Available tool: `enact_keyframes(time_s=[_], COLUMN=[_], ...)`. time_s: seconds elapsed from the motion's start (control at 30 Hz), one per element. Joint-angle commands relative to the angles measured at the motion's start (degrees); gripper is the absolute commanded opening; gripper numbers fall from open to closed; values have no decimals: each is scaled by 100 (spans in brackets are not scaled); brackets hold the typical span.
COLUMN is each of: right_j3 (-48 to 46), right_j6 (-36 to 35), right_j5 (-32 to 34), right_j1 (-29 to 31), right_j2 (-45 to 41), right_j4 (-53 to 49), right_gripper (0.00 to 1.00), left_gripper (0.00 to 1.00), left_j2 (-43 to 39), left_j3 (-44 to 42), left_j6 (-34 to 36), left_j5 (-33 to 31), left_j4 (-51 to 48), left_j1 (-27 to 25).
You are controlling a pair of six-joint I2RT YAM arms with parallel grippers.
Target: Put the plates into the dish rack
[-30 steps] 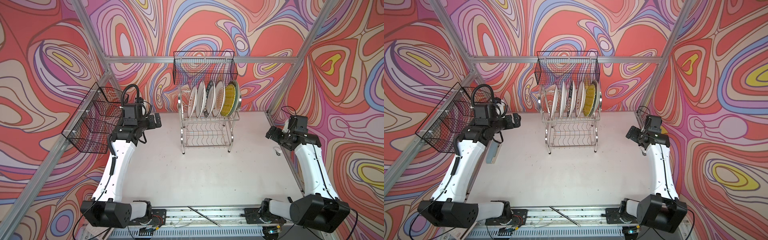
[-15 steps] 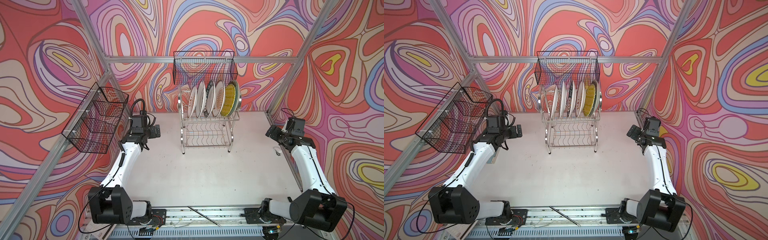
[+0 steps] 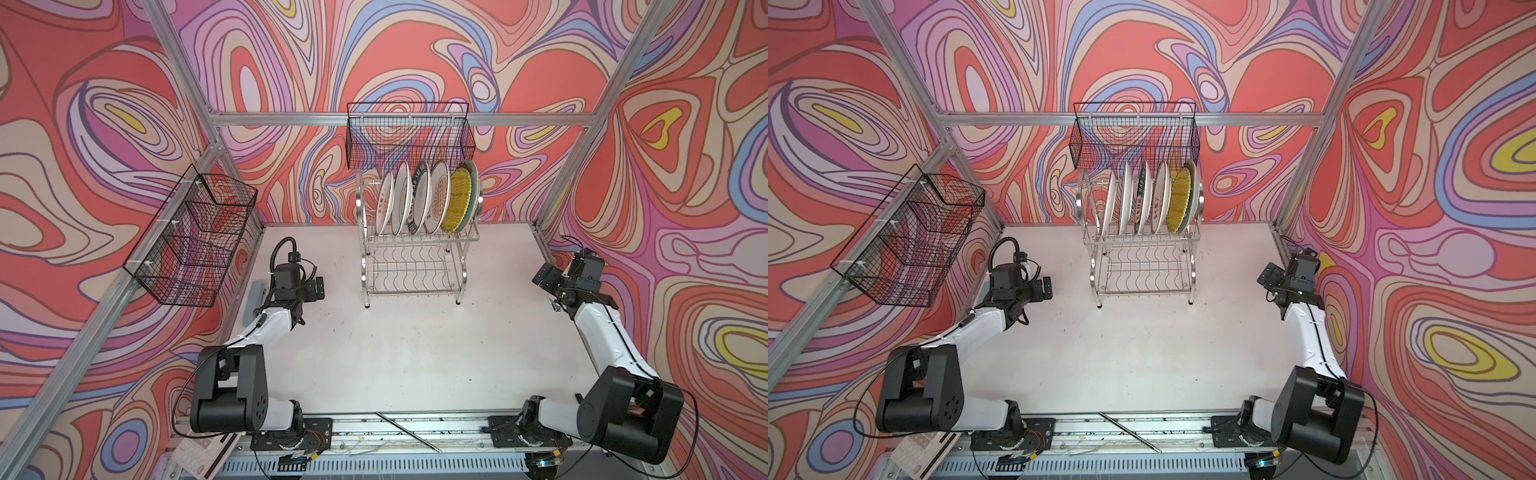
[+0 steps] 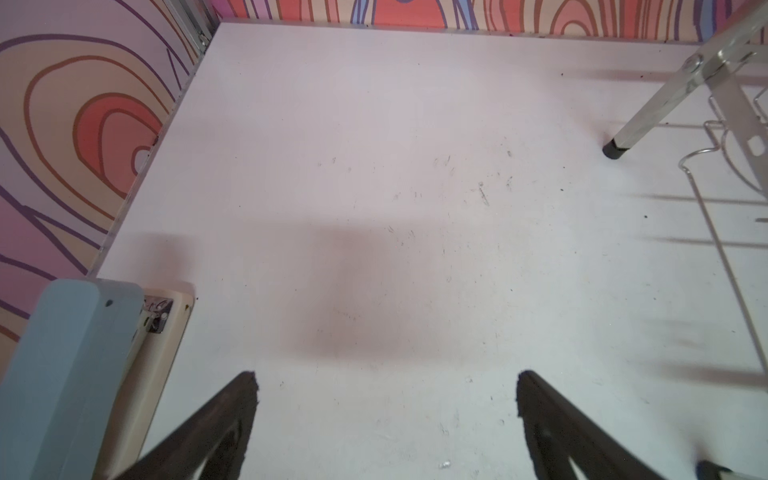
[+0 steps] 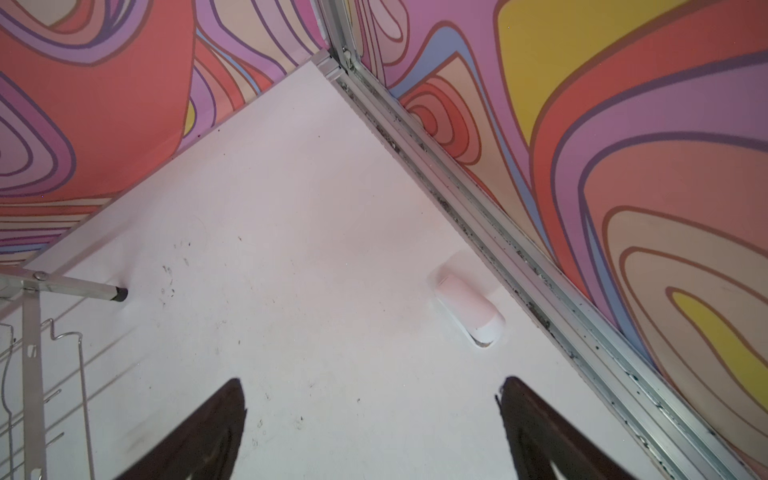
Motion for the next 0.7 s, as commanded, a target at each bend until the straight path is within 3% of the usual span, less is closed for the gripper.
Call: enact_keyframes(time_s=[0.0, 0.17, 0.37, 0.47, 0.53, 0.67], right_j3=[-167, -491, -1124, -1696, -2224, -2643], right_j6=[-80, -104, -357, -720, -948, -741], right_j5=[31, -19, -145, -656, -1039, -1348], right_j1=[-60, -60, -56, -60, -59, -60], right_j2=[127, 30, -241, -401, -514, -323], right_j4=[444, 842, 1714, 2691, 3659, 4491], right_gripper=[98, 98, 98, 98, 98, 99], left_gripper=[100, 100, 100, 100, 100, 100], left_j2=[21, 374, 448, 828, 546, 602], left_j3=[-384, -1121, -1487, -2090, -1813, -1732], left_j6=[-116, -74, 135, -13, 23, 19], left_j5=[202, 466, 847, 641, 739, 683], left_j4=[1382, 2718, 3411, 5021, 4022, 3929], left_j1=[158, 176, 132, 151, 167, 158])
